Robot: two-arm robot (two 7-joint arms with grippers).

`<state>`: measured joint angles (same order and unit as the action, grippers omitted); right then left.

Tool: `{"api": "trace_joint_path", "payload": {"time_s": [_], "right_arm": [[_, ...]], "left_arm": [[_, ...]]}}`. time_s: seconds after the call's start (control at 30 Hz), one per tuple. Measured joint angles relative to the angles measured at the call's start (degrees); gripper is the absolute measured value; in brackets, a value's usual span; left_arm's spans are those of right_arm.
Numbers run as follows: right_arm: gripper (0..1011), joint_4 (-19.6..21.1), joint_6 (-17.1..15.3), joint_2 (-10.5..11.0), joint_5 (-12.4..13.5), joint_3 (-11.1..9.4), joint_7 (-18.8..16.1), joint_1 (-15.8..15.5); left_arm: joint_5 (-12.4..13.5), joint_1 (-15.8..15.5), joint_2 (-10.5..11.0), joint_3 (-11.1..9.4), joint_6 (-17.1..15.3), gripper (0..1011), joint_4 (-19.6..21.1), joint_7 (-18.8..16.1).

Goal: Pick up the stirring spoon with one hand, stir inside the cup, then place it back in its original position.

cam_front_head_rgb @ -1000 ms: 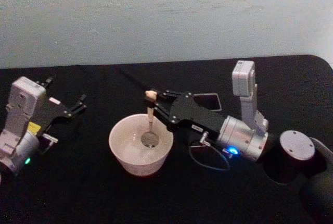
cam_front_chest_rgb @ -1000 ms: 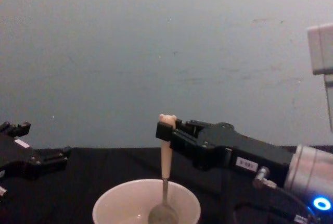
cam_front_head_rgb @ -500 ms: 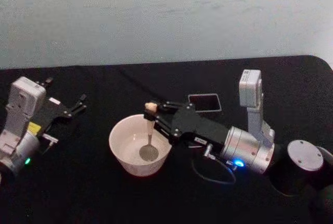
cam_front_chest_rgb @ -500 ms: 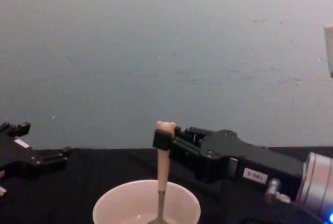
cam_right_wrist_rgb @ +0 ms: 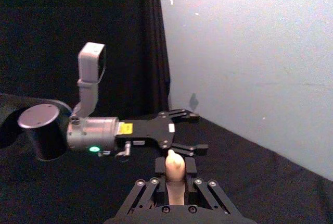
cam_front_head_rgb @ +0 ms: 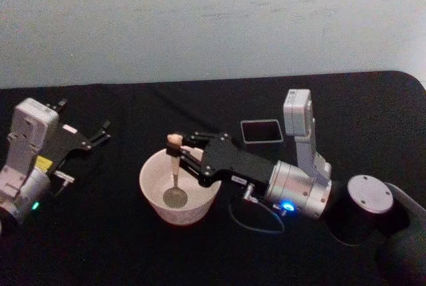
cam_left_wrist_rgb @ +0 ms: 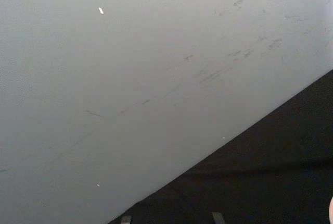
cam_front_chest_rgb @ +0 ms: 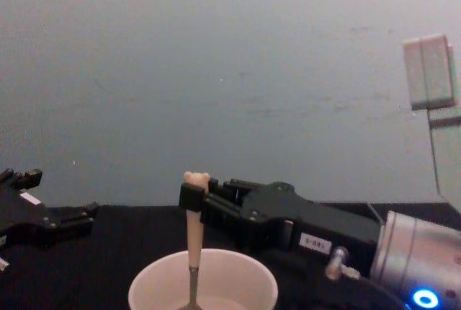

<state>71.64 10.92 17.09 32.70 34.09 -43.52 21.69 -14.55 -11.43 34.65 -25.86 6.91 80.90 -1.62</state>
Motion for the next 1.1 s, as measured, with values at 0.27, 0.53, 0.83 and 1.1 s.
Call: {"api": "trace_joint_path", "payload": {"time_s": [0.27,0.53,0.83,1.1], "right_arm": [[212,-3.62,1.09,-1.94,-0.67,-0.21,0.8,2.48],[212,-4.77,1.34,-2.16,-1.07,-1.36,1.88,2.95],[212,-2.95,0.99,-0.81,-0.93,-2.81,2.73,1.6],[212,0.25,0.03,1.45,-0.53,-3.46,2.87,-0.94]], "left_arm": [[0.0,0.0,0.0,0.0,0.0,1001,0.0,0.0],[0.0,0.0,0.0,0.0,0.0,1001,0.0,0.0],[0.0,0.0,0.0,0.0,0.0,1001,0.0,0.0],[0.0,0.0,0.0,0.0,0.0,1001,0.0,0.0]]}}
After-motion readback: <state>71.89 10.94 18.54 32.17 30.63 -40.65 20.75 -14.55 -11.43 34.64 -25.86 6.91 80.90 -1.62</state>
